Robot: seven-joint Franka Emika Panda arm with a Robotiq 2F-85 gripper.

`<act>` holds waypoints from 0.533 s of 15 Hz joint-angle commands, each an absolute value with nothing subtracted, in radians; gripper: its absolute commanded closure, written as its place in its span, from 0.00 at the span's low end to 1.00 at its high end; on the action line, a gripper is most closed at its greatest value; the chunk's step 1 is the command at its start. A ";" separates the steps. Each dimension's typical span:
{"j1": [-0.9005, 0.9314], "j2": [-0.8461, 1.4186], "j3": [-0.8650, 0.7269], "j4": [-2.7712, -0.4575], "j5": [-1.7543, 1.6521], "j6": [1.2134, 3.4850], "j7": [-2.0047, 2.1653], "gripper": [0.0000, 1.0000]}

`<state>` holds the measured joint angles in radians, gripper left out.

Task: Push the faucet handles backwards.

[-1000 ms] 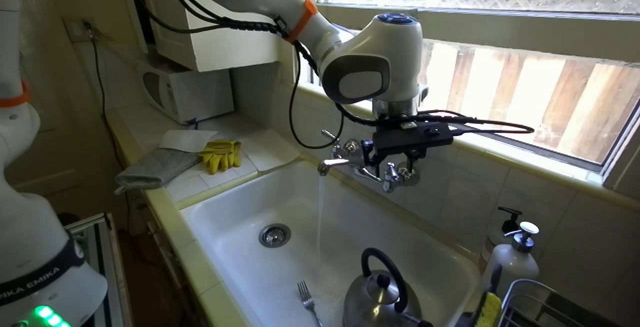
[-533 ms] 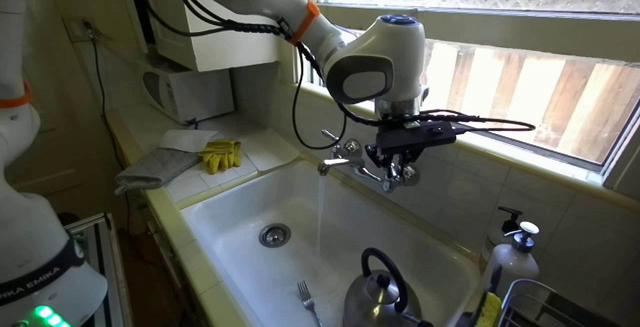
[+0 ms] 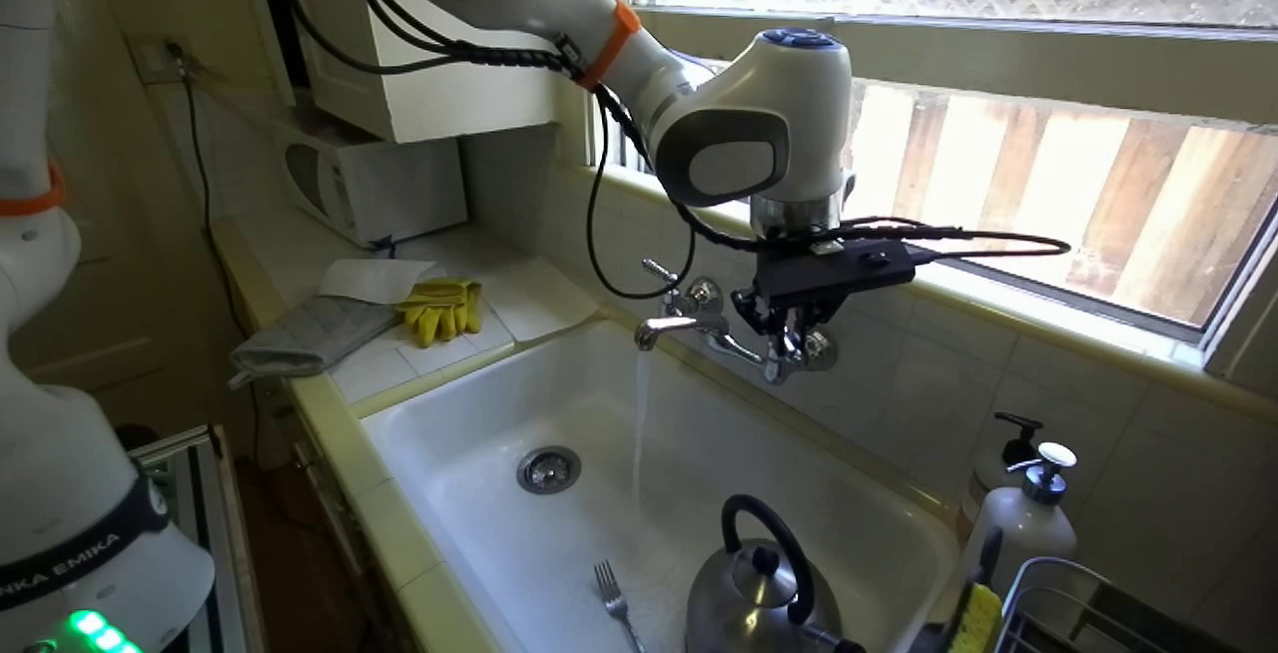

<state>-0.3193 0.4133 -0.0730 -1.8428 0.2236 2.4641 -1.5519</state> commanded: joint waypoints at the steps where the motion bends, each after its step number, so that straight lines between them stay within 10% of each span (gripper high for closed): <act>1: -0.376 0.447 -0.032 -1.786 0.213 2.412 -1.726 0.94; 8: -0.402 0.551 -0.027 -1.591 0.169 2.231 -2.004 0.94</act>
<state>-0.3857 0.4883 -0.0229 -1.6983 0.2226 2.3251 -1.8956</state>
